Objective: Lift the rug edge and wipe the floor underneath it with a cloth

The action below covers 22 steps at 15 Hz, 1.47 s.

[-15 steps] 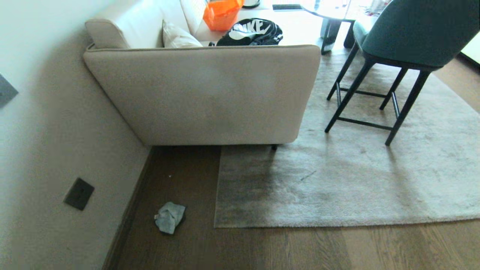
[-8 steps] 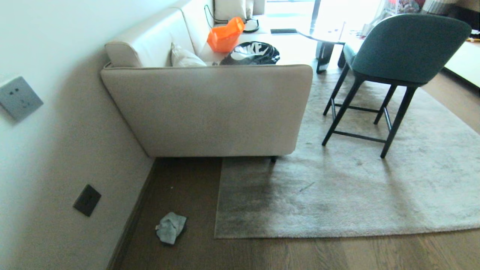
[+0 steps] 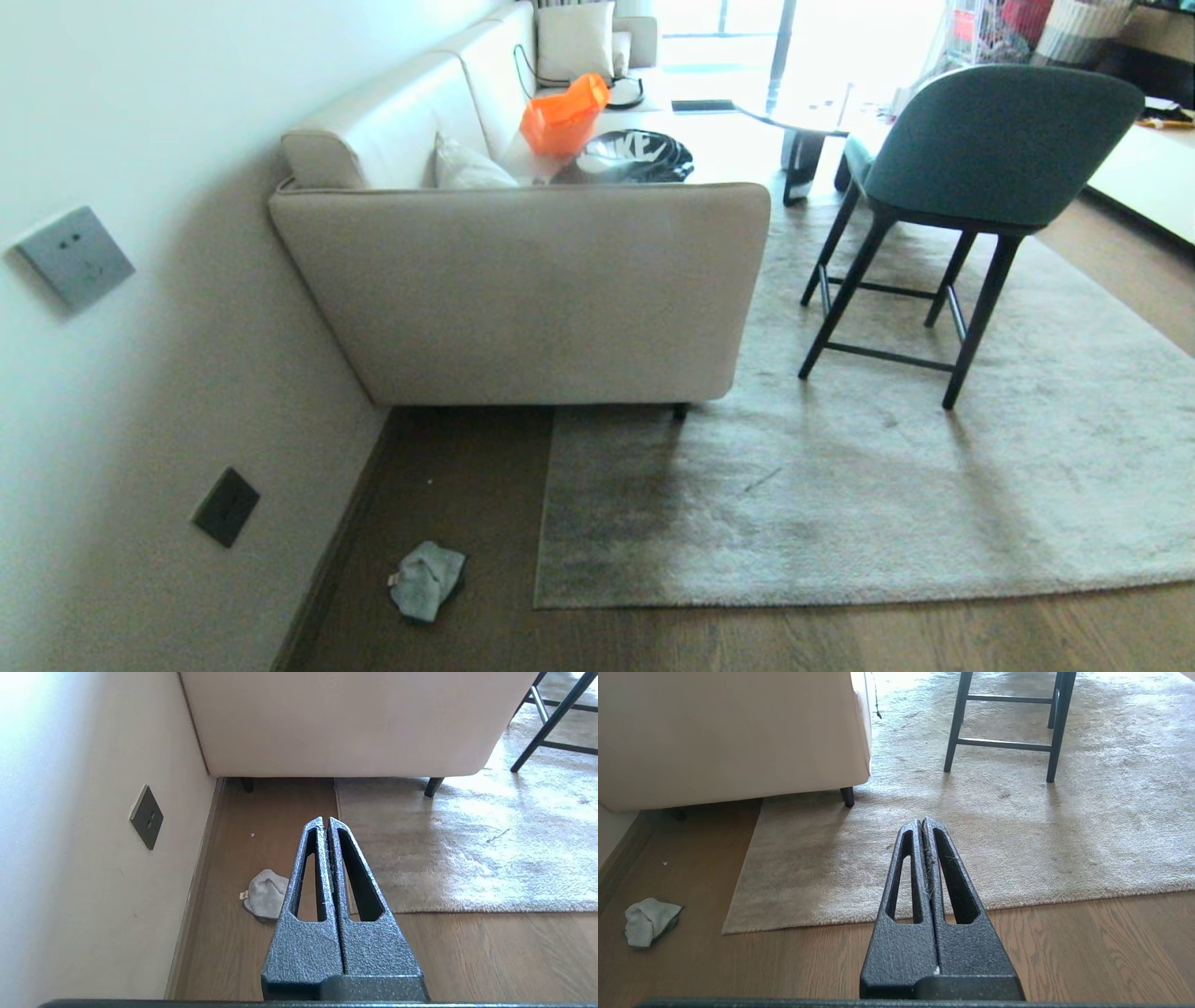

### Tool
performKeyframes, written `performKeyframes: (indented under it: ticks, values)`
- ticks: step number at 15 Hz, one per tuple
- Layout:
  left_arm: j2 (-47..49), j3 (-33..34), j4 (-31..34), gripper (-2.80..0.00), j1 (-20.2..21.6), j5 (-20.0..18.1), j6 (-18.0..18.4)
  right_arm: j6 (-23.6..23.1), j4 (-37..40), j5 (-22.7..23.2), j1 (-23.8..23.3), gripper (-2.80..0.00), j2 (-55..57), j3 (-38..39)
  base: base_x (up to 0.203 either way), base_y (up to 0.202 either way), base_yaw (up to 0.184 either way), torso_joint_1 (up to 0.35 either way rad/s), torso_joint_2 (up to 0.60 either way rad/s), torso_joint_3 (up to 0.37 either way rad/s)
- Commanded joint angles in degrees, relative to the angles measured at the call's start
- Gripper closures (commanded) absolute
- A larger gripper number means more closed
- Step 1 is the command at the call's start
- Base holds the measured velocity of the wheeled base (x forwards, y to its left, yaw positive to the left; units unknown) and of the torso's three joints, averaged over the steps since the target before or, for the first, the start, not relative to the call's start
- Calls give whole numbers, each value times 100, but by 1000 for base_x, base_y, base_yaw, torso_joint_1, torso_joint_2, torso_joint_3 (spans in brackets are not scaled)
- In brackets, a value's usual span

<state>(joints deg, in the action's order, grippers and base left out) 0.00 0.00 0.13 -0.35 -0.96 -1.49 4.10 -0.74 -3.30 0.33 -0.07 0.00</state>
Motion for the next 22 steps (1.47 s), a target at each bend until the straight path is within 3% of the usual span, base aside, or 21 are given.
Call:
performKeyframes:
  ticks: [1, 22]
  values:
    - [0, 0, 3, 0, 0, 0, -1, 3, -5, 1, 2, 0, 7, 0, 0, 0, 0, 0, 0, 0]
    - [0, 0, 4, 0, 0, 8, -1, 3, -5, -3, 2, 0, 7, 0, 0, 0, 0, 0, 0, 9]
